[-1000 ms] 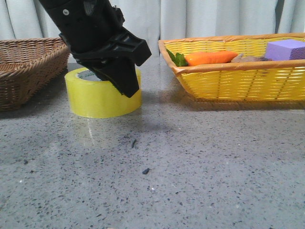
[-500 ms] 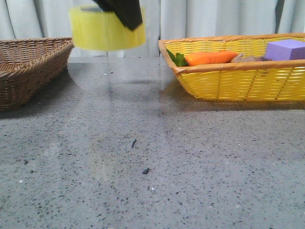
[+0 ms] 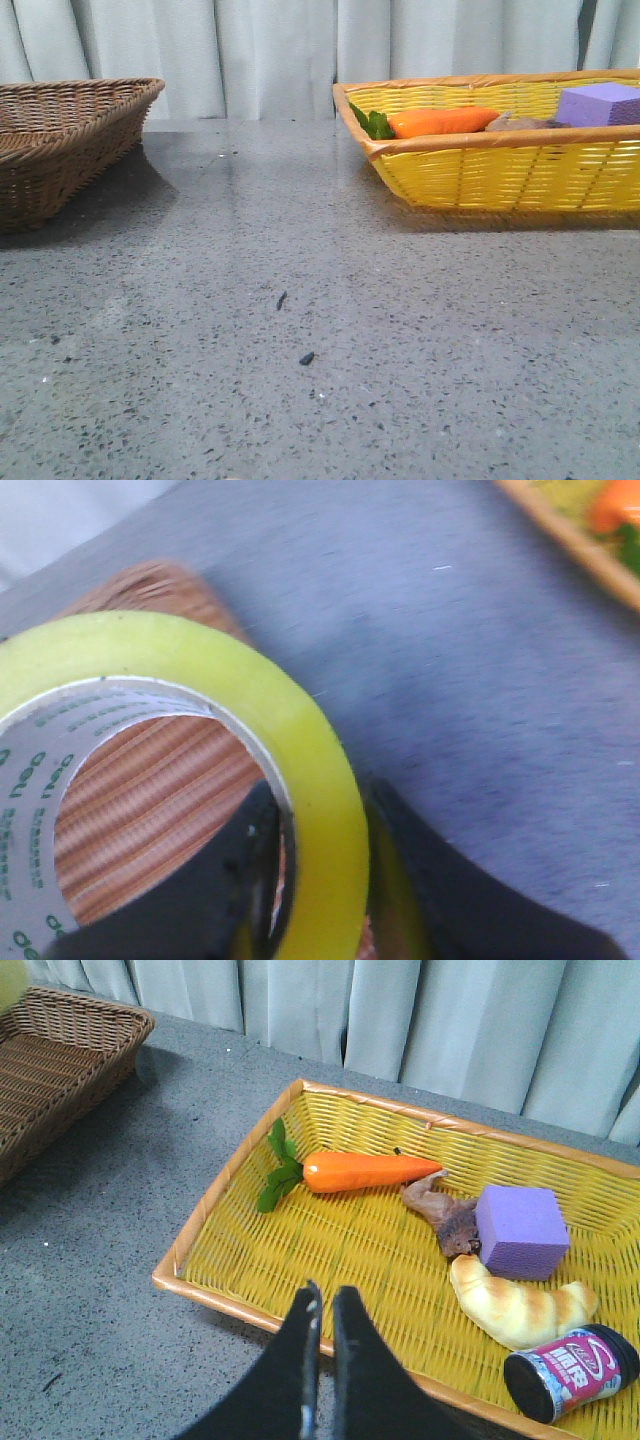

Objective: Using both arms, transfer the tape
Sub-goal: 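Lift the tape roll with the left gripper toward the brown basket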

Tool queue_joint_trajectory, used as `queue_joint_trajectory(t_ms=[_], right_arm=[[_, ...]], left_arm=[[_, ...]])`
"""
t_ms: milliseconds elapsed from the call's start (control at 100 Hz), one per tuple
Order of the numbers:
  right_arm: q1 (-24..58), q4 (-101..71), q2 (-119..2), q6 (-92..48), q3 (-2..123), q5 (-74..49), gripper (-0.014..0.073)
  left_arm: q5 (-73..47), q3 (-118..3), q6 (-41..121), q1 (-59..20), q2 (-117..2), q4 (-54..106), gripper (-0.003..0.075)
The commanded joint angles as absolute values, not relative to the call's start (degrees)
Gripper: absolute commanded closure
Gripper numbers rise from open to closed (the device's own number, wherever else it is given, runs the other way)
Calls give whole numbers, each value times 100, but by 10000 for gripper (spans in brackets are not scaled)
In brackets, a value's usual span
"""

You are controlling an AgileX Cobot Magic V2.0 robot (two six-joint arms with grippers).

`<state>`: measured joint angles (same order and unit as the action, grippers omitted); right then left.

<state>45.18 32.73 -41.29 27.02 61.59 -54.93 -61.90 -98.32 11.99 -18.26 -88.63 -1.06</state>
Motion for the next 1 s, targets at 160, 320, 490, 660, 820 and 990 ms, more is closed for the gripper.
queue_joint_trajectory(t_ms=[160, 320, 490, 660, 820, 990], right_arm=[[4500, 3575, -4093, 2697, 6094, -4822, 666], [4500, 3564, -4093, 2697, 5855, -4672, 666], [4500, 3564, -4093, 2697, 5814, -4670, 666], [4500, 3564, -4093, 2697, 5814, -4670, 666], [4500, 3564, -4093, 2697, 5814, -4670, 666], [4500, 3556, -4093, 2697, 5814, -4670, 666]], left_arm=[[-6016, -9851, 1356, -946, -8553, 228, 605], [-5710, -9422, 1412, -931, -8579, 289, 605], [-5349, -8807, 1412, -931, -8627, 343, 605], [-4853, -8281, 1412, -931, -8670, 430, 605], [-4483, -7899, 1421, -931, -8733, 609, 605], [-4313, -7679, 1421, -931, -8816, 581, 604]])
